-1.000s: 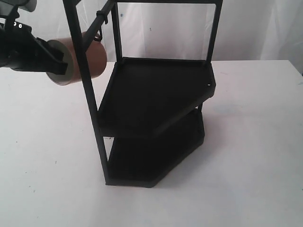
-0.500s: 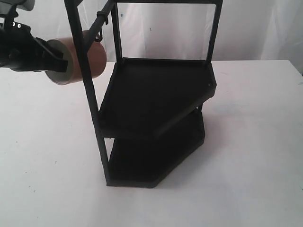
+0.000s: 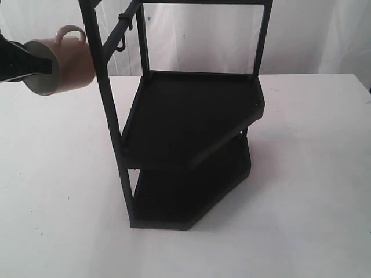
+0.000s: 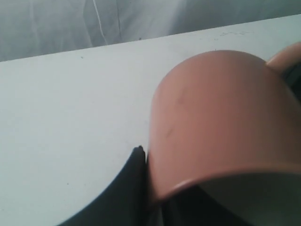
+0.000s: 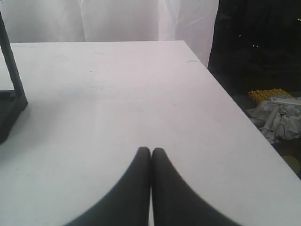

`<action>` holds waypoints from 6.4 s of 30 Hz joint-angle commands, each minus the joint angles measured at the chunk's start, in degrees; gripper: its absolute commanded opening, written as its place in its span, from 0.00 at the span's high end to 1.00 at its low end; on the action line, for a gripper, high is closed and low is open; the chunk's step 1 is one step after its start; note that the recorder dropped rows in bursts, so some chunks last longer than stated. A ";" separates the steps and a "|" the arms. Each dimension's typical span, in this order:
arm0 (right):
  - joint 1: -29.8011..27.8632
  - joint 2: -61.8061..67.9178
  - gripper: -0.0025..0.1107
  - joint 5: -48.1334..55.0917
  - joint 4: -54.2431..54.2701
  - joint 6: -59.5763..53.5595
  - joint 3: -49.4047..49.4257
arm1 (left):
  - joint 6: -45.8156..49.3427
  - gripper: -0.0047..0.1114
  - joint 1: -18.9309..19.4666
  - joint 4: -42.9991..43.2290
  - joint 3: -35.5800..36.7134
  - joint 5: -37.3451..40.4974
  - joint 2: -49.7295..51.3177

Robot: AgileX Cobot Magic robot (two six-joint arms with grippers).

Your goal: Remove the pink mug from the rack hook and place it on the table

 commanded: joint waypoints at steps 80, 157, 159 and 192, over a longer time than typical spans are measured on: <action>-0.39 0.13 0.98 -0.43 -0.17 0.14 -0.44 | -14.54 0.96 -11.31 28.08 -18.80 43.77 30.59; -0.39 0.13 0.98 -0.43 -0.17 1.24 -0.44 | -58.54 0.96 -0.72 69.06 26.35 21.33 -54.09; -0.39 0.13 0.98 -0.43 -0.17 1.24 -0.44 | -56.42 0.96 -0.72 65.45 27.21 23.40 -59.37; -0.39 0.13 0.98 -0.43 -0.17 1.24 -0.44 | -27.45 0.96 3.94 32.07 57.45 -12.12 -68.70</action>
